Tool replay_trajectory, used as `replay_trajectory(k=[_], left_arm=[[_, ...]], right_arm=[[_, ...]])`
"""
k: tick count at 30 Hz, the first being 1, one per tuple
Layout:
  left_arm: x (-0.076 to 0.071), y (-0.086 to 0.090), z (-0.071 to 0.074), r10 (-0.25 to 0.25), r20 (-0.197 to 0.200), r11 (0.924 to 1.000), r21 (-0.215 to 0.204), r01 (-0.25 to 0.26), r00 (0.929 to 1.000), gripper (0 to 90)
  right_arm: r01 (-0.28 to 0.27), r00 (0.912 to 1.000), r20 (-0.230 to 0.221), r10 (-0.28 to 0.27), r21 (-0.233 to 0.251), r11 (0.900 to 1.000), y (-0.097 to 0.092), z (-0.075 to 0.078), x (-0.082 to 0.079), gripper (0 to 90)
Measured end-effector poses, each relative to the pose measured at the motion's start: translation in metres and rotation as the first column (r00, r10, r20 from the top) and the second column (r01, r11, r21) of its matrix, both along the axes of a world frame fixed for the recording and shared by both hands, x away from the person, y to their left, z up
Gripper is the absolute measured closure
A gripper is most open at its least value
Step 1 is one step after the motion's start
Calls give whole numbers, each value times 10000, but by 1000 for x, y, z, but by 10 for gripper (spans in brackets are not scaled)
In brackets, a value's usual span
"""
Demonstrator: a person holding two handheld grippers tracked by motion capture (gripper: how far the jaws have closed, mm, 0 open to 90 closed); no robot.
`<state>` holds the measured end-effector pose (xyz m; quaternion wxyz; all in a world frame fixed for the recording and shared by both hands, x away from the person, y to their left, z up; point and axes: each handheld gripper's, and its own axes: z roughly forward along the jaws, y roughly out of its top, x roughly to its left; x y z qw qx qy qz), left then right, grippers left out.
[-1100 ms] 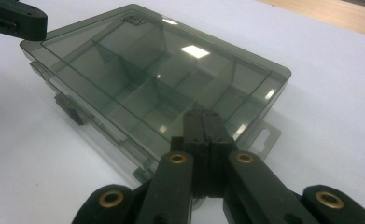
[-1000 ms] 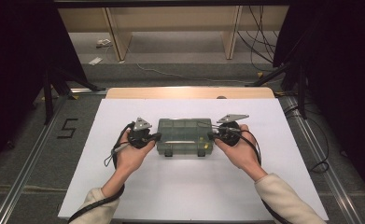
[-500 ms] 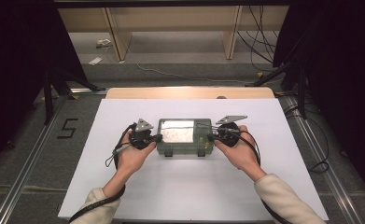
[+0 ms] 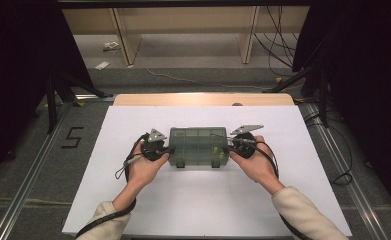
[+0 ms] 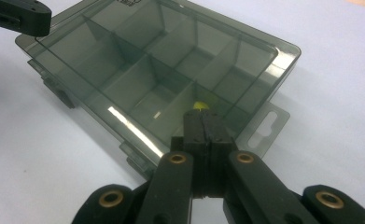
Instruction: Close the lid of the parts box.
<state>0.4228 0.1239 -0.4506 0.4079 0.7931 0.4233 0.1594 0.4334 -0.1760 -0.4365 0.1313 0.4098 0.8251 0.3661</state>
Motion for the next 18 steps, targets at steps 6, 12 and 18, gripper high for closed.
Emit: replay_trajectory(k=[6,12,18], left_arm=[[1,0,-1,0,-27,10000,-29,0,10000,900],[2,0,-1,-16,-39,10000,-57,16,10000,900],[3,-2,-6,-28,-129,10000,29,28,9999,900]], right_arm=[[-22,10000,-25,22,-35,10000,0,-2,0,900],[-109,9999,13,109,-50,9999,0,-2,0,900],[-357,9992,-179,355,-136,9993,6,-8,-1,900]])
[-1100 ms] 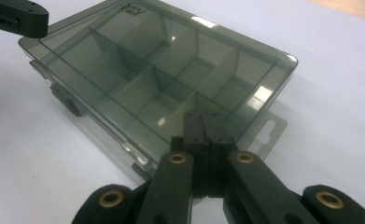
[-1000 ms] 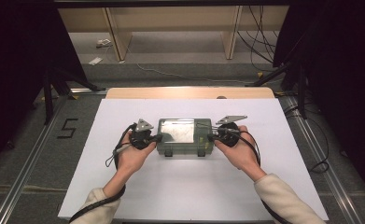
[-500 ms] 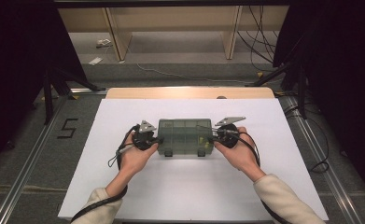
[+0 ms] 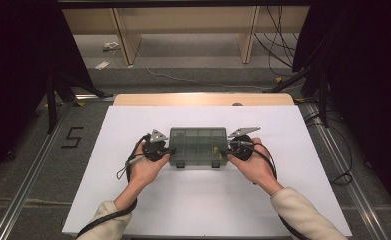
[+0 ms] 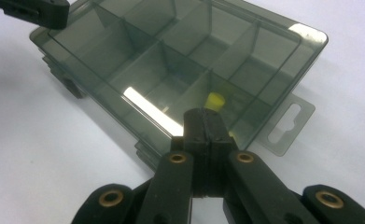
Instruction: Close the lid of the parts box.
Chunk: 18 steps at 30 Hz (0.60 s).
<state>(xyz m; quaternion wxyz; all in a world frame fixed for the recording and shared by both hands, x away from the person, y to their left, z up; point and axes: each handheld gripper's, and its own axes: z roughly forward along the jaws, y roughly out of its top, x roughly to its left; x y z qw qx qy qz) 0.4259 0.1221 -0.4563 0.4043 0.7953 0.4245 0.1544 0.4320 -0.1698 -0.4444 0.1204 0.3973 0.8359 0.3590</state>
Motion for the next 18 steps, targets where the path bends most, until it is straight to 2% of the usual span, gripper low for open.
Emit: replay_trajectory(k=[2,10,14,16,18], left_arm=[[0,0,0,12,60,10000,33,-12,10000,900],[-1,1,-1,-54,155,10000,16,54,9999,898],[-3,4,-1,-135,184,9999,-90,137,9997,865],[-4,8,1,-130,308,9998,-127,134,9994,847],[-6,13,4,-218,478,9992,-322,233,9986,820]], right_arm=[[-22,9999,120,23,-85,10000,1,0,-1,900],[34,10000,19,-34,233,9997,-3,-2,1,900],[-307,9990,341,296,328,9990,-6,-3,0,826],[-275,9983,512,263,238,9993,-9,-1,0,798],[-148,9979,637,121,412,9990,-13,1,-1,768]])
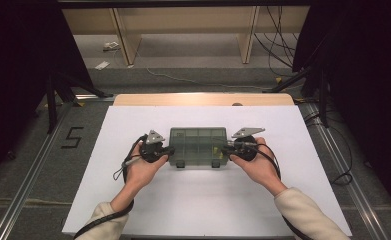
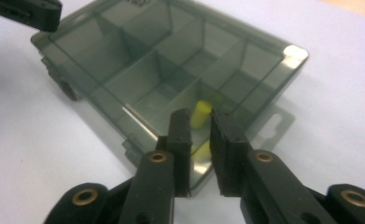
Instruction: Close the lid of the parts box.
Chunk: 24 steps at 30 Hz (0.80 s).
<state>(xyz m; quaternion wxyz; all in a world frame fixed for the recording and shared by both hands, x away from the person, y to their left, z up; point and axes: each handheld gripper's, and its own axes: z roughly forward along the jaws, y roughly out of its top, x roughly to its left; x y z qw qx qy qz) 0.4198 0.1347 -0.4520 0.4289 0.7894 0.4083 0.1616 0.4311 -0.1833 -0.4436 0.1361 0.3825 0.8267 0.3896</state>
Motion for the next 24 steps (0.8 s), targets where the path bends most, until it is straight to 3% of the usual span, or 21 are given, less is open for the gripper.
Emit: replay_trajectory(k=[8,12,15,18,24], left_arm=[[-7,17,7,253,346,9982,-548,-234,9991,611],[-11,26,9,444,466,9969,-665,-413,9979,484],[-14,33,10,638,547,9965,-578,-607,9965,386],[-17,38,9,772,600,9970,-132,-765,9952,278],[-22,48,7,832,814,9965,39,-838,9932,150]], right_arm=[[-237,9960,871,178,666,9975,-24,4,-7,595],[-270,9942,1061,174,897,9956,-33,4,-12,516],[-272,9938,1102,153,1068,9939,-40,5,-15,468],[-301,9933,1145,156,1261,9916,-45,6,-18,414],[-391,9901,1389,205,1329,9904,-55,4,-27,330]])
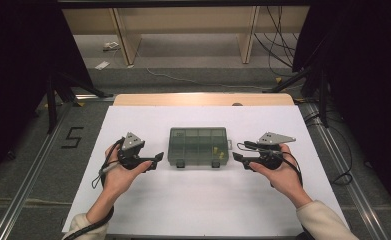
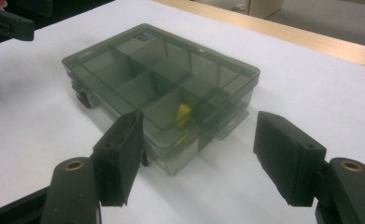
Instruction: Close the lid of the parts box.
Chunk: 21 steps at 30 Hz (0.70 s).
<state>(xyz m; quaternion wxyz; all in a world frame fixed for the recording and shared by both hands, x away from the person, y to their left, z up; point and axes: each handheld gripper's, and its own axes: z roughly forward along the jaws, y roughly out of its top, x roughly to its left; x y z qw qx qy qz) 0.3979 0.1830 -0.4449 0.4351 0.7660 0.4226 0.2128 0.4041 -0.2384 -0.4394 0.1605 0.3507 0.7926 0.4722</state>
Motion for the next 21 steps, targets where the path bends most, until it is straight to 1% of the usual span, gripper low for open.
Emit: replay_trajectory(k=[1,2,6,9,12,21], left_arm=[[-1,1,0,-5,62,10000,41,5,10000,138],[-2,2,-1,37,71,9999,107,-38,10000,102],[-6,6,-2,93,113,9998,175,-95,9999,9],[-10,9,-4,87,135,9997,225,-90,9999,0],[-14,12,-6,61,171,9994,344,-66,9998,0],[-21,17,-8,49,279,9997,258,-56,9996,0]], right_arm=[[4,10000,-6,-4,-35,10000,-1,0,-1,322],[0,10000,17,0,-87,10000,-3,-1,-2,309],[-33,10000,80,33,13,10000,-9,-3,-8,282],[-68,9997,248,67,27,10000,-12,-3,-12,273],[25,9997,256,-28,137,9999,-16,-3,-16,266],[161,9992,368,-165,104,9998,-25,-6,-24,254]])
